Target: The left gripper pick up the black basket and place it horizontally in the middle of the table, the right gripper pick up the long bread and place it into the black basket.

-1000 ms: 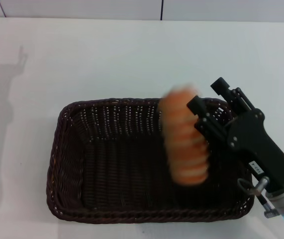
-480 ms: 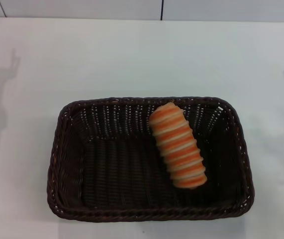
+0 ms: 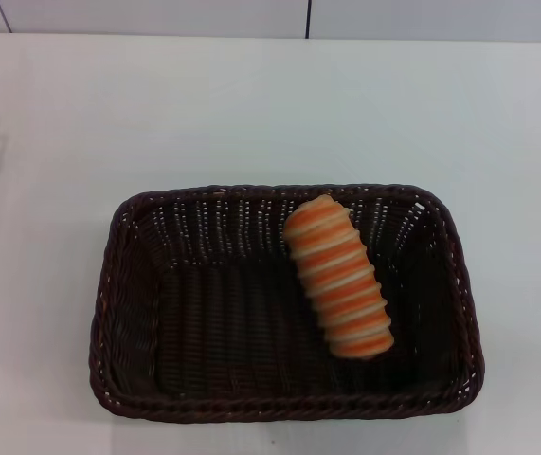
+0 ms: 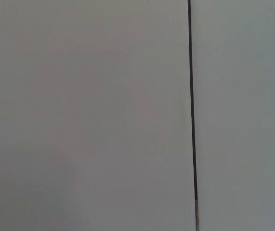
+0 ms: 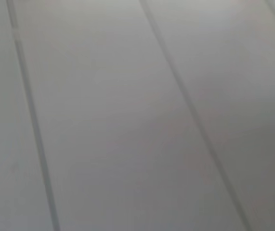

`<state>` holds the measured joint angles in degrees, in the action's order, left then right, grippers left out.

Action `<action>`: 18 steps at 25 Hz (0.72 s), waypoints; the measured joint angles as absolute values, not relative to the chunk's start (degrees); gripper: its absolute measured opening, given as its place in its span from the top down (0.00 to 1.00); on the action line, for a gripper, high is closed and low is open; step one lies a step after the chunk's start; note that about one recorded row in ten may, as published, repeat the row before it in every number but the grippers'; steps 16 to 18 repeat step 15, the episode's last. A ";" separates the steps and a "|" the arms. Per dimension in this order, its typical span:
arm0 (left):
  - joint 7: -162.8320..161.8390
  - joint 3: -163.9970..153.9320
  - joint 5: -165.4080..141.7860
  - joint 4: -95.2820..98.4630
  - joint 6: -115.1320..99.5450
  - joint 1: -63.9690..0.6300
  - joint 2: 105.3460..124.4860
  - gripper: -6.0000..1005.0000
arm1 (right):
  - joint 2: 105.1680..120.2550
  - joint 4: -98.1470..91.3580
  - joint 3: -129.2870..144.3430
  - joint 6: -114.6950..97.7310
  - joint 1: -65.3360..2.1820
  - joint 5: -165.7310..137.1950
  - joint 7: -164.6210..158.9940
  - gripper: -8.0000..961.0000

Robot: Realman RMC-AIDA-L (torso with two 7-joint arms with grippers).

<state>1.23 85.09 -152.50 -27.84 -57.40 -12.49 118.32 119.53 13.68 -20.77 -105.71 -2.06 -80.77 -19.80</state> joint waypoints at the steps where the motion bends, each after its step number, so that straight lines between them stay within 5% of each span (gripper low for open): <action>1: 1.40 85.01 -152.48 -27.37 -58.01 -12.41 118.36 0.21 | 119.58 13.67 -20.53 -105.67 -1.72 -80.30 -19.62 0.12; 18: -0.52 84.37 -151.96 -20.76 -66.30 -12.69 118.89 0.21 | 119.67 14.14 -20.23 -105.12 -1.93 -80.53 -19.24 0.12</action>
